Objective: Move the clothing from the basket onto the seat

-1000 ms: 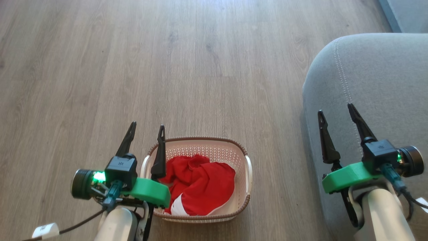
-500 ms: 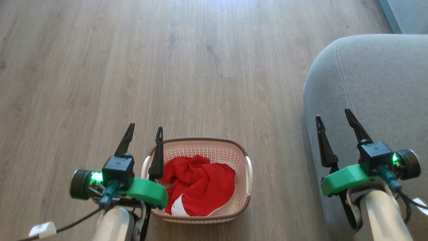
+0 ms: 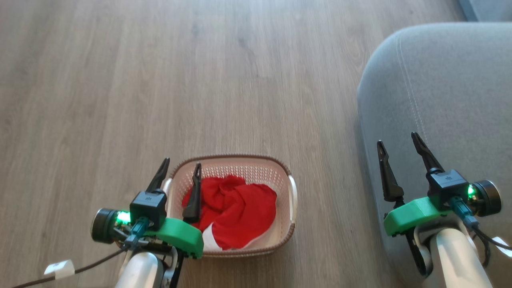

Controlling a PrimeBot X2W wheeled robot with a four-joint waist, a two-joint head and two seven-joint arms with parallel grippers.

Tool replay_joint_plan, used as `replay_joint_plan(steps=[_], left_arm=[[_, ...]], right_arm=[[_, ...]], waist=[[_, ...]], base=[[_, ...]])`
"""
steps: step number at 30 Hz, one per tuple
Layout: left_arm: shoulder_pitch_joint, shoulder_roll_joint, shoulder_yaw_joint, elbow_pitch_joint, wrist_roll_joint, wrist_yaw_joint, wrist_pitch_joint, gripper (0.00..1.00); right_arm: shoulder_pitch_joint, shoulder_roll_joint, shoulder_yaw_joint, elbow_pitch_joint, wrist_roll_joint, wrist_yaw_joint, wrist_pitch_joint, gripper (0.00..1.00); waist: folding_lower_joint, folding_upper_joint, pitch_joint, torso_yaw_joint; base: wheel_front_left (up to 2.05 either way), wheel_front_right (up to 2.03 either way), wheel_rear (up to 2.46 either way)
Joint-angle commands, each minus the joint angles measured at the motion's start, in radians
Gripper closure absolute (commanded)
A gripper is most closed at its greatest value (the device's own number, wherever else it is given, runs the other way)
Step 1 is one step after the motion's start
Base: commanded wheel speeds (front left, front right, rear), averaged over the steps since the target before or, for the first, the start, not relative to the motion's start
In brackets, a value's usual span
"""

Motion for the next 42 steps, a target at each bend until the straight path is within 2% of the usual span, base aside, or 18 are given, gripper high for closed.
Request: replay_joint_plan(steps=[1, 12, 17, 22, 30, 37, 42], left_arm=[[-0.038, -0.001, 0.027, -0.017, 0.004, -0.009, -0.010, 0.00], [-0.153, 0.014, 0.057, 0.111, 0.067, -0.086, -0.010, 0.00], [-0.245, 0.056, 0.053, 0.198, 0.108, -0.113, -0.010, 0.00], [-0.357, 0.109, -0.017, 0.342, 0.178, -0.133, -0.010, 0.00], [-0.555, 0.171, -0.145, 0.603, 0.277, -0.125, -0.010, 0.00], [-0.693, 0.233, -0.231, 0.757, 0.336, -0.122, -0.010, 0.00], [-0.762, 0.237, -0.250, 0.877, 0.348, -0.103, -0.010, 0.00]], right_arm=[[-0.055, -0.012, 0.022, -0.025, 0.008, 0.000, -0.011, 0.00], [-0.076, -0.012, 0.051, -0.065, 0.017, 0.000, -0.011, 0.00], [-0.088, -0.012, 0.060, -0.105, 0.020, 0.000, -0.011, 0.00], [-0.086, -0.012, 0.059, -0.133, 0.039, 0.000, -0.011, 0.00], [-0.098, -0.012, 0.114, -0.161, 0.101, 0.000, -0.011, 0.00], [-0.104, -0.012, 0.164, -0.178, 0.151, 0.000, -0.011, 0.00], [-0.082, -0.012, 0.173, -0.184, 0.160, 0.000, -0.011, 0.00]], waist=[[0.0000, 0.0000, 0.035, -0.018], [0.0000, 0.0000, 0.314, -0.113], [0.0000, 0.0000, 0.467, -0.167], [0.0000, 0.0000, 0.594, -0.208], [0.0000, 0.0000, 0.731, -0.275], [0.0000, 0.0000, 0.813, -0.341], [0.0000, 0.0000, 0.828, -0.356]], base=[[0.00, 0.00, 0.00], [0.00, 0.00, 0.00], [0.00, 0.00, 0.00], [0.00, 0.00, 0.00], [0.00, 0.00, 0.00], [0.00, 0.00, 0.00], [0.00, 0.00, 0.00]])
